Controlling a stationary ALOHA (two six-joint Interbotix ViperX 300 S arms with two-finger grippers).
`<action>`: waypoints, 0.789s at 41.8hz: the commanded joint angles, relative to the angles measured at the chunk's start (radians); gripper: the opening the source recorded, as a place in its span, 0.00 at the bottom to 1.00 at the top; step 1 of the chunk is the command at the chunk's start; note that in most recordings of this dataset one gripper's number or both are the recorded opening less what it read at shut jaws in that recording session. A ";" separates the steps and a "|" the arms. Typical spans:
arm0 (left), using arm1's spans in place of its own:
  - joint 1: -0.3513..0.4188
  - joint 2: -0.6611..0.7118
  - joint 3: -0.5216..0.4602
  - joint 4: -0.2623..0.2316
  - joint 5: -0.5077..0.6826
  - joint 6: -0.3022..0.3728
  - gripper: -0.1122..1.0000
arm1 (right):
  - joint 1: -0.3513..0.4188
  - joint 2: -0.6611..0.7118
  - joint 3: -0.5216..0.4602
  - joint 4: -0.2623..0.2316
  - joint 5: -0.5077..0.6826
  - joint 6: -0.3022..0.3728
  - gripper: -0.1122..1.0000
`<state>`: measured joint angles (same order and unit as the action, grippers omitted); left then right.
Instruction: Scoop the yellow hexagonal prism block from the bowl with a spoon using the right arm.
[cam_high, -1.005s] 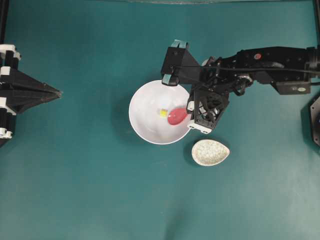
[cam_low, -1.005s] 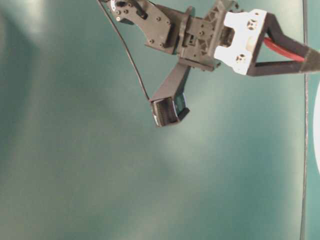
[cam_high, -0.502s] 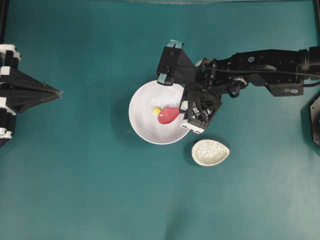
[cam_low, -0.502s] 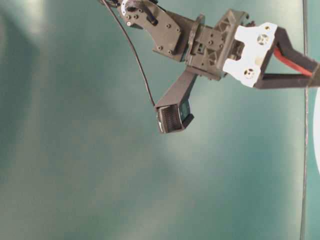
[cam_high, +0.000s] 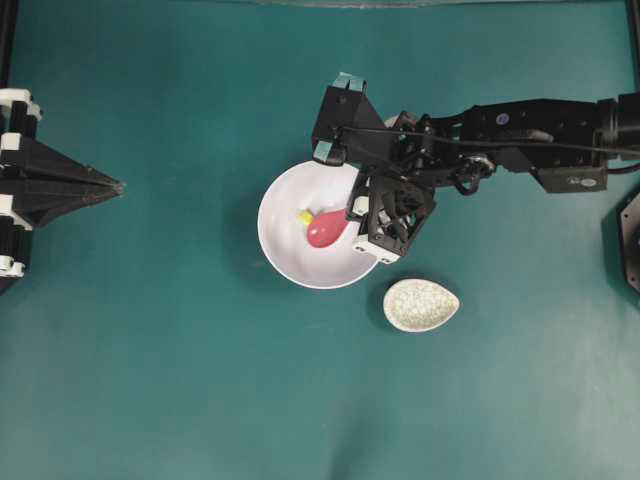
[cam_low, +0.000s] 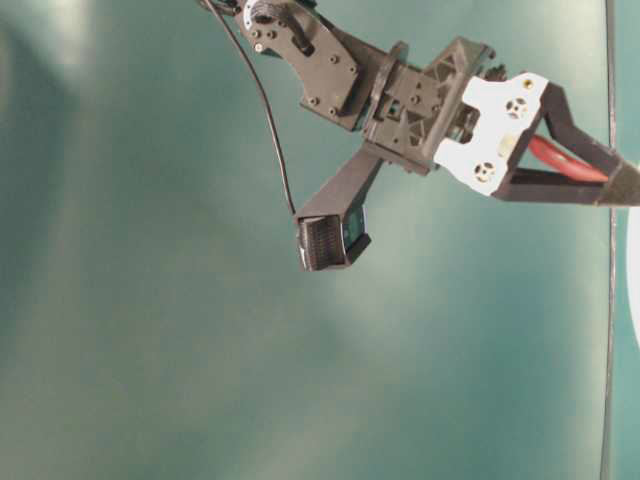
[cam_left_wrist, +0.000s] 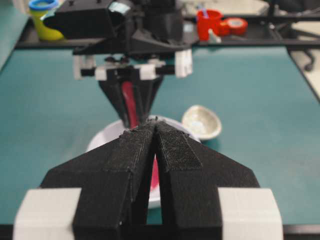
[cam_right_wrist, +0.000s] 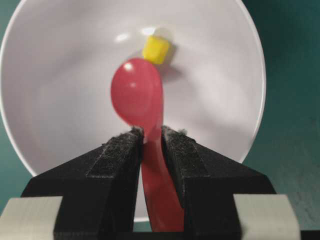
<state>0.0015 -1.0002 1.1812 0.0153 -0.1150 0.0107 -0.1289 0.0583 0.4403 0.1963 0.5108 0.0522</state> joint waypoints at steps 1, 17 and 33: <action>0.000 0.005 -0.026 0.003 -0.005 0.002 0.11 | 0.003 -0.012 -0.028 0.000 -0.021 -0.003 0.28; 0.000 0.005 -0.026 0.003 0.000 0.006 0.11 | 0.003 -0.011 -0.043 0.000 -0.078 -0.008 0.16; 0.000 0.006 -0.026 0.003 0.011 0.014 0.11 | 0.005 -0.110 -0.133 -0.002 0.160 0.000 0.16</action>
<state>0.0015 -1.0002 1.1812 0.0153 -0.0997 0.0230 -0.1273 0.0184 0.3405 0.1963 0.6167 0.0460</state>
